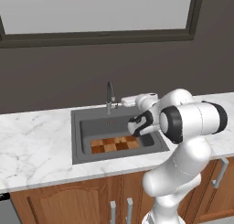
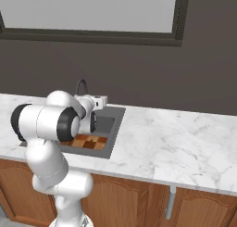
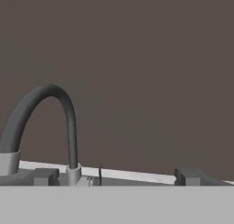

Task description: Turn on the sink faucet with hot water and rinse the cutting board for ten seconds, then turn off the faucet. Push the cutting board to reach the water if necessary.

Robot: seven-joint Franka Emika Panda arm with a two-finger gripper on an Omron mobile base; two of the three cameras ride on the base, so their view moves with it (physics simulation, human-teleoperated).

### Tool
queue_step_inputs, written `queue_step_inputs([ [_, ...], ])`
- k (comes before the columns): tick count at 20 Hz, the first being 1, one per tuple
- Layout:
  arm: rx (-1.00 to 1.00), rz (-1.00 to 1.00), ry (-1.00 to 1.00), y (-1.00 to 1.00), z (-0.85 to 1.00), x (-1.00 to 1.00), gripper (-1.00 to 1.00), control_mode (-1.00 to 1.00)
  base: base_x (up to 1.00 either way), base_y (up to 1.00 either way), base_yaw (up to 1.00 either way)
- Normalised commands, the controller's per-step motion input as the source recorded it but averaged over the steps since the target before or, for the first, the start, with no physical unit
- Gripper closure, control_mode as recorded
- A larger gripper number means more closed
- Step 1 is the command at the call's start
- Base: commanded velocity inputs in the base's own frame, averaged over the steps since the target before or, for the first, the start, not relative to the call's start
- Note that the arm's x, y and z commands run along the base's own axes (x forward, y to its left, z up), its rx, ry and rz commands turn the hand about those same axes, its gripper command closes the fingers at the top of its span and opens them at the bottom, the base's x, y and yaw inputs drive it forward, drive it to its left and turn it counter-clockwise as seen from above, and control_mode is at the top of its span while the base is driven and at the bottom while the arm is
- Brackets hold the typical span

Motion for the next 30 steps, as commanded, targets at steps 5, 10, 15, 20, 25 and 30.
queue_step_inputs([
  [5,0.00,0.02,0.06,0.00,-0.27,0.04,-1.00,-1.00,0.00,0.00,0.00],
  [10,0.00,0.02,0.08,0.00,-0.21,0.00,-1.00,-1.00,0.00,0.00,0.00],
  [15,0.00,0.05,0.04,-0.03,-0.07,0.00,-1.00,-1.00,0.00,0.00,0.00],
  [20,0.00,0.06,0.00,-0.06,0.00,0.01,-1.00,-1.00,0.00,0.00,0.00],
  [25,0.00,0.04,0.00,-0.07,0.00,0.16,-1.00,-1.00,0.00,0.00,0.00],
  [30,0.00,0.04,0.02,-0.10,-0.01,0.28,-1.00,-1.00,0.00,0.00,0.00],
])
